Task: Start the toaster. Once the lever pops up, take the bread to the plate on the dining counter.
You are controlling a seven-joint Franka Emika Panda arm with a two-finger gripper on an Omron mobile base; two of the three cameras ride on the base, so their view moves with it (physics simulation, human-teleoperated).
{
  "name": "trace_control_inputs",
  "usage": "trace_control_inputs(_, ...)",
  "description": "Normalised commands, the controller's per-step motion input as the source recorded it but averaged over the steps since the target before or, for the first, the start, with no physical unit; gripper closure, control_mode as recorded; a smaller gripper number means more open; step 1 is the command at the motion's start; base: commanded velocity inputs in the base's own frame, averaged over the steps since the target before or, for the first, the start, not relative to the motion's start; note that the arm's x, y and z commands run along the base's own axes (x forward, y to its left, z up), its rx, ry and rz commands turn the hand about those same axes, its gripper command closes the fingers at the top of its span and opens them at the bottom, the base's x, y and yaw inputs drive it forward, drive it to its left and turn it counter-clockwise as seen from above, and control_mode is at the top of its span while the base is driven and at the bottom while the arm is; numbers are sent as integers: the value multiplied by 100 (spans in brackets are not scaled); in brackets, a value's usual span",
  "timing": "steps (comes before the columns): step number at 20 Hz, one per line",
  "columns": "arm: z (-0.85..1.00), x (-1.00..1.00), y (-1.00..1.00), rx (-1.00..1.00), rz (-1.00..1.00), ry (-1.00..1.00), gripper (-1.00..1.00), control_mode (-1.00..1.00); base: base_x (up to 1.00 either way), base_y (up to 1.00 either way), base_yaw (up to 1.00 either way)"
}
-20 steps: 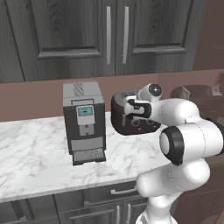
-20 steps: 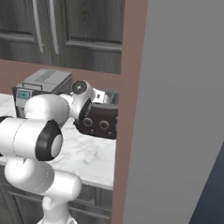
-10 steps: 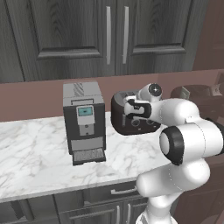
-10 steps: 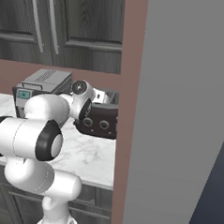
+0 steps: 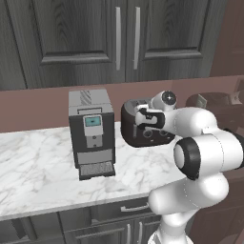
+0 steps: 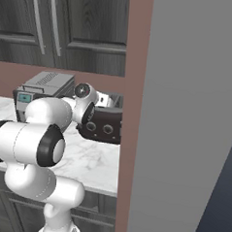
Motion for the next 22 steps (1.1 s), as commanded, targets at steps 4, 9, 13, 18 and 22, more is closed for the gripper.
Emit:
trace_control_inputs(4, 0, 0, 0, 0, 0, 0, -100, -100, 0, 0, 0)
trace_control_inputs(9, 0, 0, 0, 0, 0, 0, -100, -100, 0, 0, 0)
trace_control_inputs(13, 0, 0, 0, 0, 0, 0, -100, -100, 0, 0, 0)
trace_control_inputs(18, 0, 0, 0, 0, 0, 0, -100, -100, 0, 0, 0)
trace_control_inputs(22, 0, 0, 0, 0, 0, 0, -100, -100, 0, 0, 0)
